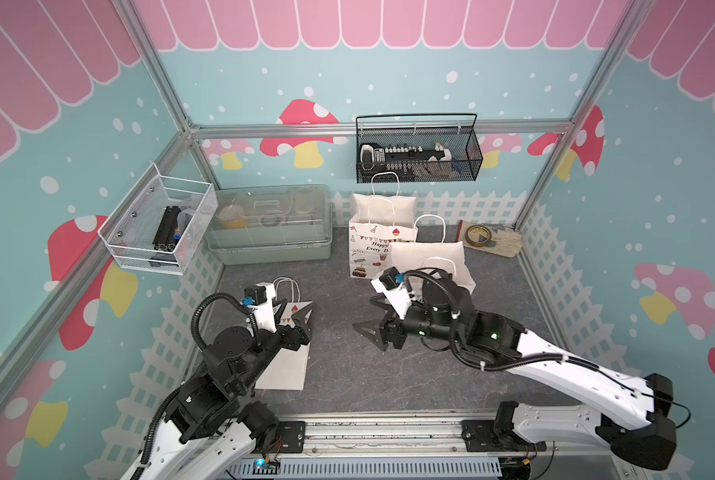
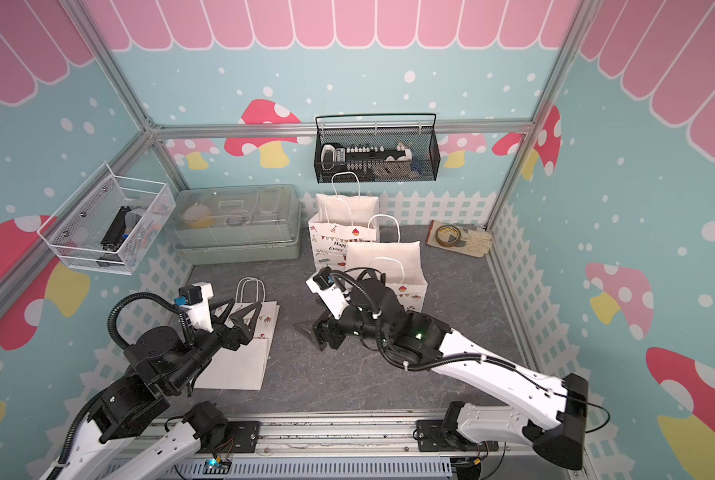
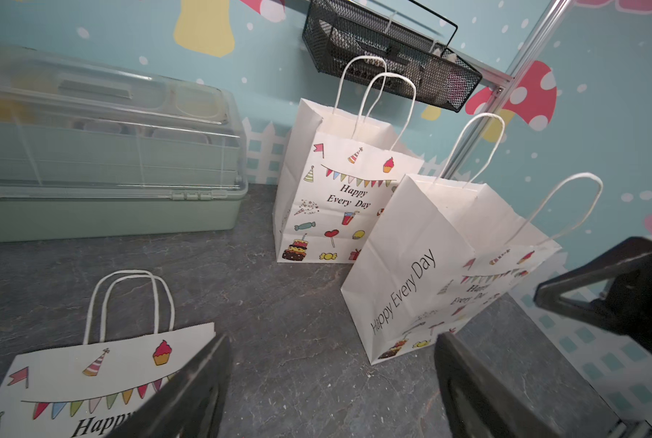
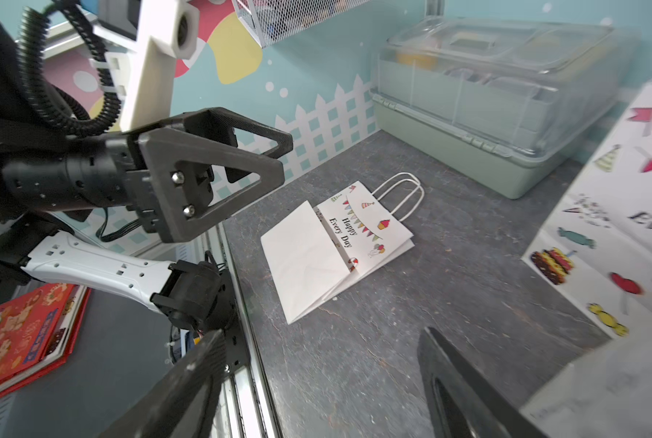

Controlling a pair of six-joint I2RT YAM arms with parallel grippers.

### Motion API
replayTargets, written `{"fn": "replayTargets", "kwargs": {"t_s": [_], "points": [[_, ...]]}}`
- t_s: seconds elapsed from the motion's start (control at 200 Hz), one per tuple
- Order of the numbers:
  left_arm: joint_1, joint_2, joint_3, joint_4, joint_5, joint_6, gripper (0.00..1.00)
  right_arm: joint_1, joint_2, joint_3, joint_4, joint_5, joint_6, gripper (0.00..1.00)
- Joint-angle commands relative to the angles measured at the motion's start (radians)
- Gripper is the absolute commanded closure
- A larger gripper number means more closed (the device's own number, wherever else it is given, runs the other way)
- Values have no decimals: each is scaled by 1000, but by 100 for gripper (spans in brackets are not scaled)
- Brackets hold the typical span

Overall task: Put away the paper bag
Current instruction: Pick up the paper bag from the center of the board.

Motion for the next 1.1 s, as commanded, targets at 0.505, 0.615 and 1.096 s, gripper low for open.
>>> {"fn": "replayTargets", "kwargs": {"t_s": [0.505,0.615,1.096], "points": [[-7,193,-56,199,237,-22,13,-131,-400,-207,-368,529,-102,9],[-13,232,-56,204,247,-22,12,-262,-411,-233,-368,433,-93,9],[-47,406,-57,320,265,9,15,-548,-367,-318,-282,184,-66,15]]}}
